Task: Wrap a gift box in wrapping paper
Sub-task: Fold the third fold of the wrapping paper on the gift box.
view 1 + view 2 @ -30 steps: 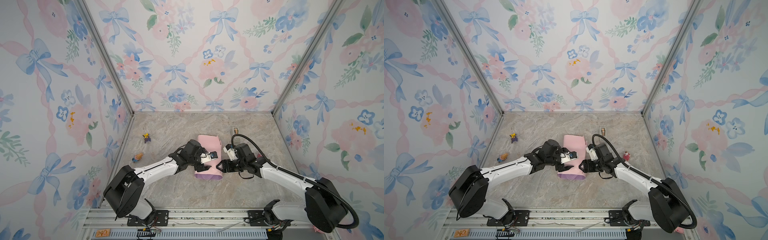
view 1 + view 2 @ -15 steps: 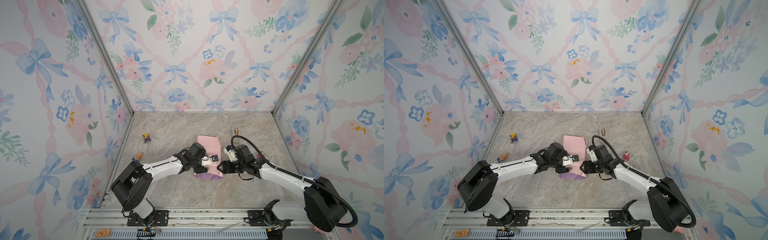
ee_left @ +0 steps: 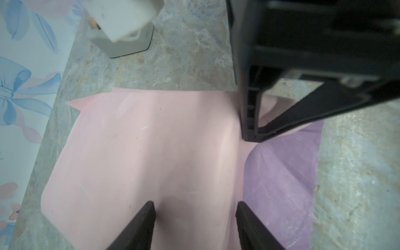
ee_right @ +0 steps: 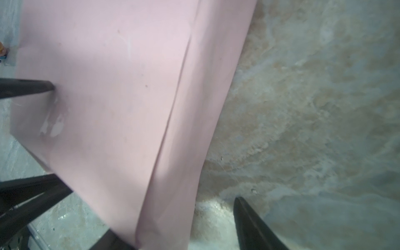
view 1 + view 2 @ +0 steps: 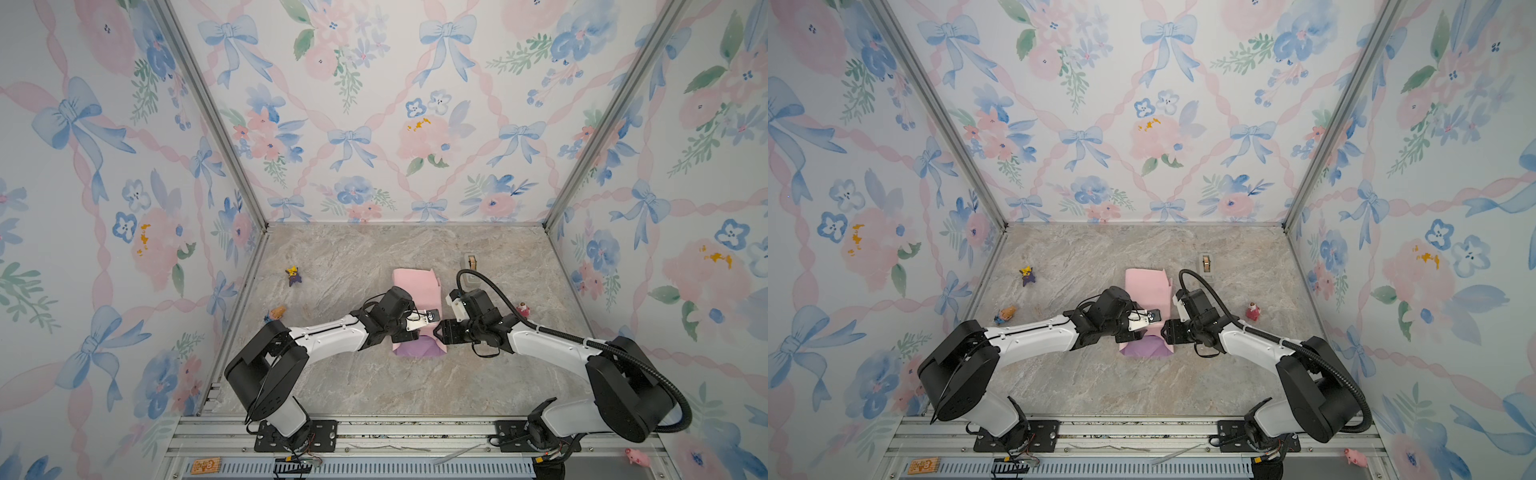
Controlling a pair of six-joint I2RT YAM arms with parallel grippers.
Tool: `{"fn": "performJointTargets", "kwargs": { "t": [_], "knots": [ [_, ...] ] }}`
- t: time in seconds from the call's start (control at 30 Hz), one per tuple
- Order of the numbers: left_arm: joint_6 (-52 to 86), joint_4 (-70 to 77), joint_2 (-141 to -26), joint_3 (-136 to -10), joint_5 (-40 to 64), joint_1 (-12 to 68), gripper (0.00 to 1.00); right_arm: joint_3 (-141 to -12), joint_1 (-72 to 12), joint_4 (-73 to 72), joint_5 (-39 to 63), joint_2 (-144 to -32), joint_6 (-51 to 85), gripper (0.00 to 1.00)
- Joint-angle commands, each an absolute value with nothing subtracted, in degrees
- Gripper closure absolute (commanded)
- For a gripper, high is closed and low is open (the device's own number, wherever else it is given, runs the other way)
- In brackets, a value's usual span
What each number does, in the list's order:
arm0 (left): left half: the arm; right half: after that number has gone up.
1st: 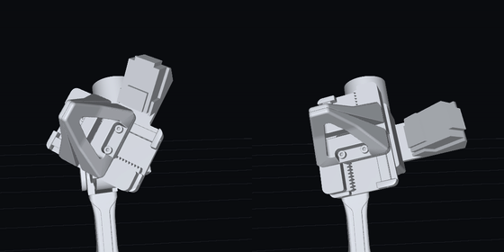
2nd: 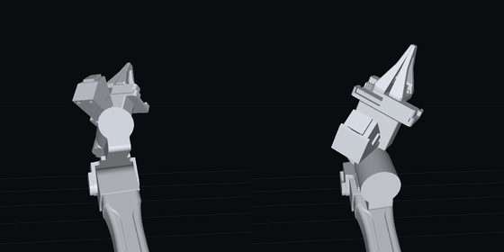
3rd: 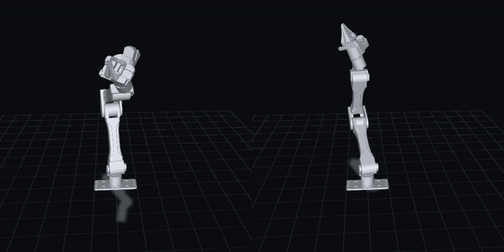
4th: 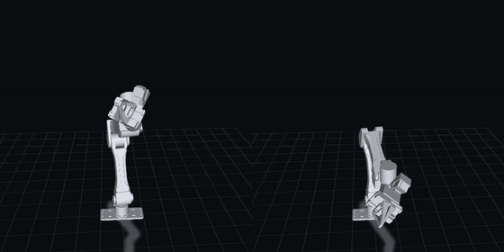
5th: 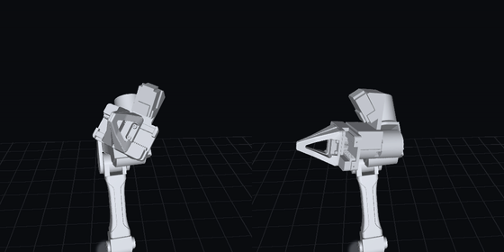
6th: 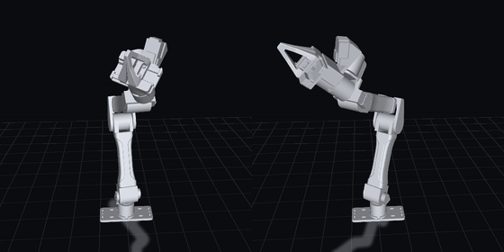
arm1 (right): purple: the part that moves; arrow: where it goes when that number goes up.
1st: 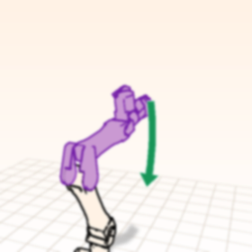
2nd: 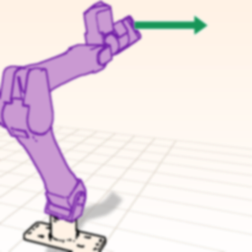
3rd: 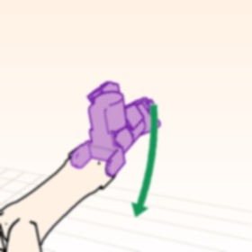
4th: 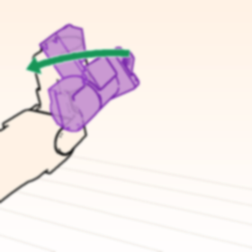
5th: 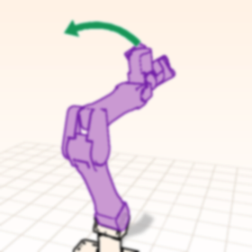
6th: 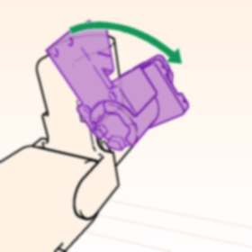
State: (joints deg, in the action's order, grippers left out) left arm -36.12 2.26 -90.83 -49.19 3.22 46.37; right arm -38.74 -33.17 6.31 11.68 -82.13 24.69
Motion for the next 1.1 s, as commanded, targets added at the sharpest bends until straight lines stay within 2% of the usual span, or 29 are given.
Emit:
{"fn": "performJointTargets", "kwargs": {
  "t": [0.0, 0.2, 0.53, 0.63, 0.8, 0.93, 1.07],
  "knots": [
    [-34.8, 5.7, -89.1, -48.0, 5.0, 46.6, 0.30, -38.9, -33.9, 3.0, 8.9, -83.0, 24.1, 0.37],
    [-32.3, 11.9, -86.6, -47.0, 7.5, 46.5, 0.25, -38.5, -33.8, 1.5, 8.2, -84.1, 23.8, 0.44],
    [-34.1, 9.2, -93.1, -49.3, 2.0, 46.6, 0.26, -38.7, -33.8, 0.5, 8.0, -84.9, 23.4, 0.45],
    [-34.3, 9.0, -94.7, -49.5, 1.0, 46.6, 0.34, -38.5, -33.8, 0.7, 7.8, -84.6, 23.2, 0.44],
    [-34.2, 9.1, -96.1, -49.2, 1.0, 46.6, 0.50, -37.8, -33.7, 3.2, 7.1, -82.6, 21.4, 0.36],
    [-34.1, 9.2, -96.1, -48.9, 1.4, 46.6, 0.54, -38.3, -32.8, 3.6, 7.3, -82.4, 20.7, 0.37],
    [-34.1, 9.2, -95.8, -48.6, 1.7, 46.6, 0.55, -40.3, -32.5, 2.8, 7.0, -84.6, 19.9, 0.42]
  ]
}}
